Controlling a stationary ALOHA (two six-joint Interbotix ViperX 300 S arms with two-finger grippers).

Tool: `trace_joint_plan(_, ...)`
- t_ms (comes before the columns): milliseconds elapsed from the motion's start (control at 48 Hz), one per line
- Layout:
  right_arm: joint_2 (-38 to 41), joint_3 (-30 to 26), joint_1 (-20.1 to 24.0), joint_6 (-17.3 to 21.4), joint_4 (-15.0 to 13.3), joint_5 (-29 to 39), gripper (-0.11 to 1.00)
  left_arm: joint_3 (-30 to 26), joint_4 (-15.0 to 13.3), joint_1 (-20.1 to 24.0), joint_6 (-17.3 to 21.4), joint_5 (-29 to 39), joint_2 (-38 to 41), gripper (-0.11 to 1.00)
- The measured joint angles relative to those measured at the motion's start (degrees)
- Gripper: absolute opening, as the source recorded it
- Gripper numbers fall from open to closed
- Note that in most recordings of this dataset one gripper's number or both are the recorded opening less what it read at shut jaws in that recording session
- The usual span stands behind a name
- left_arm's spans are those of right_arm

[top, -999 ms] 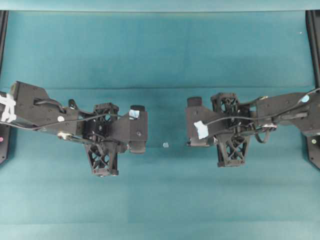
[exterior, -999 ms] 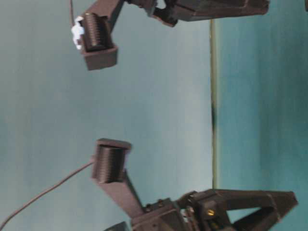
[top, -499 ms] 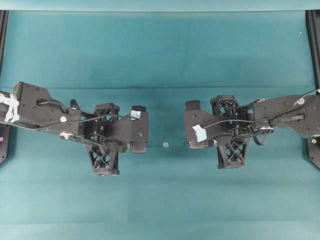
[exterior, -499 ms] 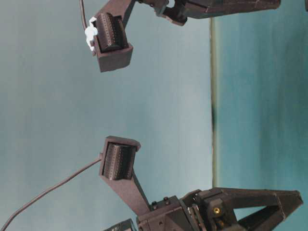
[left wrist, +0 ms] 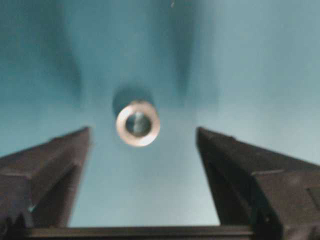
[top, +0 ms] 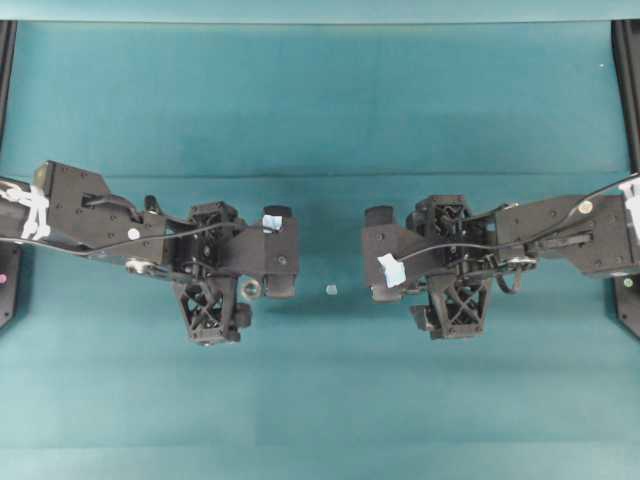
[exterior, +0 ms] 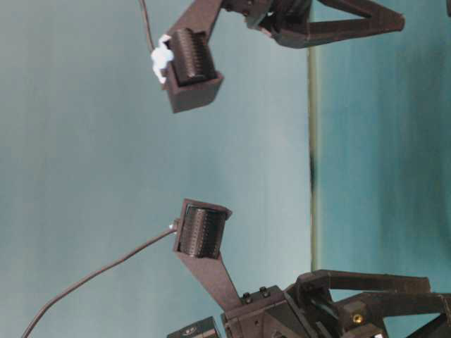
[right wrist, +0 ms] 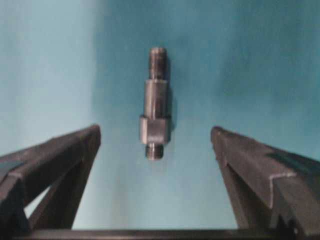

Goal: Insert the washer onto the shaft with both hands.
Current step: 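Lower left gripper over the washer and right gripper over the shaft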

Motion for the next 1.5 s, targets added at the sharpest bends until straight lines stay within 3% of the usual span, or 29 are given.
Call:
trace_joint_plan(562,2.46,2.64,-0.26,0.00,-0.26,-5.27,0.80,0.53,0.09,1.67,0.18,-3.34,3.25,0.92)
trace_joint_plan(1498,3.87,3.60,-0.35,0.00,-0.26,-8.09,0.79,1.32,0.09,1.32,0.00,-3.69,3.34,0.91)
